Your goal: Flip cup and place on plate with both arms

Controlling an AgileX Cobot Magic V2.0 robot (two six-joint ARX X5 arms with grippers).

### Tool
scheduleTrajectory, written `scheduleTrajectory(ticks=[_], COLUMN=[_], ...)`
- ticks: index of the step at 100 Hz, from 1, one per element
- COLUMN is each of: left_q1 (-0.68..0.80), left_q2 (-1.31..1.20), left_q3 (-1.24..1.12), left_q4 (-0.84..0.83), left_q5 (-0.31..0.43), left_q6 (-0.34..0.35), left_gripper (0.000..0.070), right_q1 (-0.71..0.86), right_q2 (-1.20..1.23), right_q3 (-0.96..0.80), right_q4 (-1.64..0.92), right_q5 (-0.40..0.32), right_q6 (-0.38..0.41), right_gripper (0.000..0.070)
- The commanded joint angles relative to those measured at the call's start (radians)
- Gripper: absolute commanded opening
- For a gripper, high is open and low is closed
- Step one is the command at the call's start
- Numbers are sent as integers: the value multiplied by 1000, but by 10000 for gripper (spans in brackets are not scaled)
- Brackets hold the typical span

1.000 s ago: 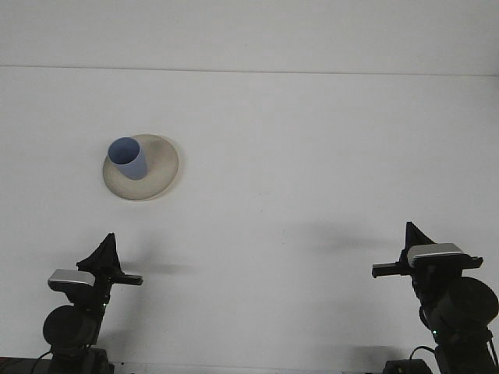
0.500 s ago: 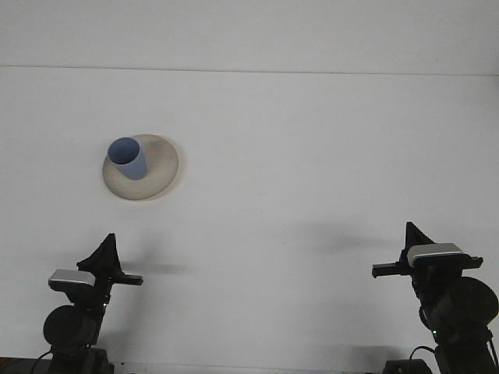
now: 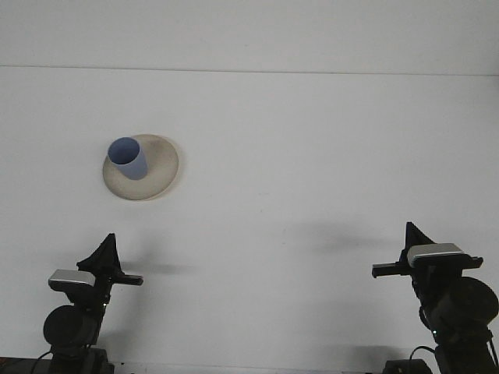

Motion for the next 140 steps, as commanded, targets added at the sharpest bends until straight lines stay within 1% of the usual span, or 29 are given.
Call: scheduleTrajectory(ticks=[1,19,49,62,69,81,102,110,140], left_q1=[-1,-1,-1,-1,-1,-1,-1,-1,-1], left_q2=[-2,-2,-2,-2,-2,-2,-2,-2,-2], left_q3=[-19,-19,-19,-19,-19,-19,-19,-19,-19], left_q4=[10,10,10,10,10,10,9,10,10], left_q5=[4,4,4,4,4,4,4,4,4], left_q6=[2,2,2,2,2,2,2,2,2], left_gripper=[11,11,11,11,11,11,11,11,11], right_q1=[-1,-1,-11,-11,-11,-17,-17,-17,-16], right_q2=[1,-71,-310,-411,-452,-449,-449,-449,-449], right_q3=[7,-55,-328,-418,-456,-517,-608,-637,-637], right_q4=[10,29,244,258,261,333,460,496,481], right_q5=[1,1,2,4,19,49,49,50,50], right_q6=[3,3,13,16,35,61,61,73,80], right_gripper=[3,3,3,3,2,3,3,3,3])
